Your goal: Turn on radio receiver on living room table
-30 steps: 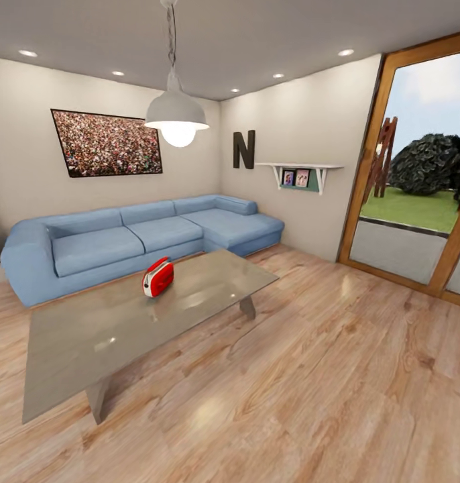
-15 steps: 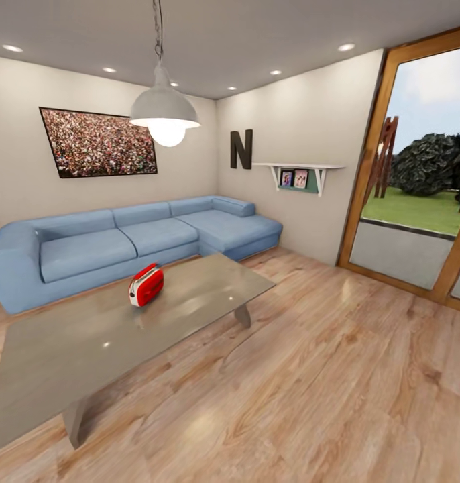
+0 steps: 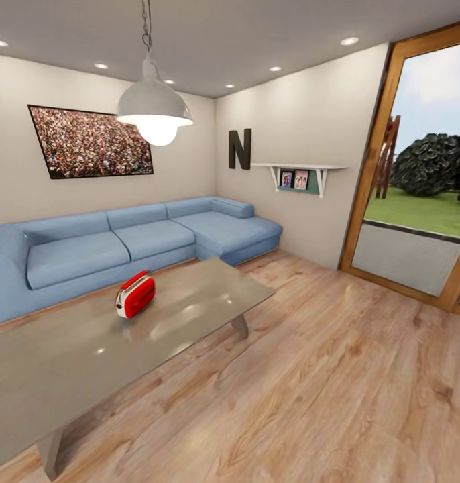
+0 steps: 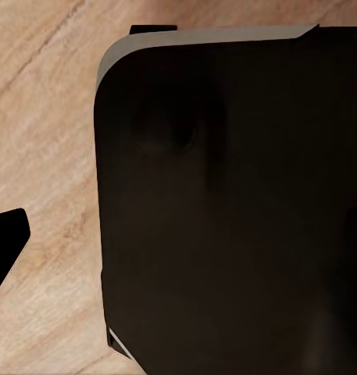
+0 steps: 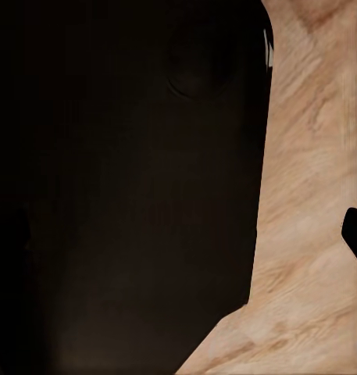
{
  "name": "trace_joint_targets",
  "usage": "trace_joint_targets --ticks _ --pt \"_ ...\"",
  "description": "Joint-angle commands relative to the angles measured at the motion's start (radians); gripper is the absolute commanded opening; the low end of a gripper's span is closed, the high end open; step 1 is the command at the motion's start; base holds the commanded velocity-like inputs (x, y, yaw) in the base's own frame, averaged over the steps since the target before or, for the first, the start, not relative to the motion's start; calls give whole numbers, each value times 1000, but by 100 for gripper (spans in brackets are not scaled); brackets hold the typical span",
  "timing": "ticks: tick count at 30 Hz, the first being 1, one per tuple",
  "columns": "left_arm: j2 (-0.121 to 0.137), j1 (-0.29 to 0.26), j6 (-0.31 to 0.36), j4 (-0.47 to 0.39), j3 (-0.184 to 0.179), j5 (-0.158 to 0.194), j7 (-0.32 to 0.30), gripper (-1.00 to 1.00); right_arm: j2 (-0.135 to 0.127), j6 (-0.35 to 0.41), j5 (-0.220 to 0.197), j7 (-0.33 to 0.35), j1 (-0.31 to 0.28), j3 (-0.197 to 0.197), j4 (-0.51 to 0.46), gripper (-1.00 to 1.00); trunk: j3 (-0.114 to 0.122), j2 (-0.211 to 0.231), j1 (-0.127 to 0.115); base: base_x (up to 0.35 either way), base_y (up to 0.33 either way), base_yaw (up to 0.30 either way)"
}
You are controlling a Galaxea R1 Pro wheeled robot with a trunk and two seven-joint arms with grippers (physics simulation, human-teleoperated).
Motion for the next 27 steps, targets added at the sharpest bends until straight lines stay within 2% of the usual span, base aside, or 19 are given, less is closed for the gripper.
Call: trace_joint_targets --ticks 1,27 --pt "0 0 0 0 0 0 0 100 0 0 0 0 0 0 0 100 0 0 0 306 -81 0" --pt "2 0 0 0 0 0 0 100 0 0 -1 0 0 0 0 100 0 0 0 306 -81 0"
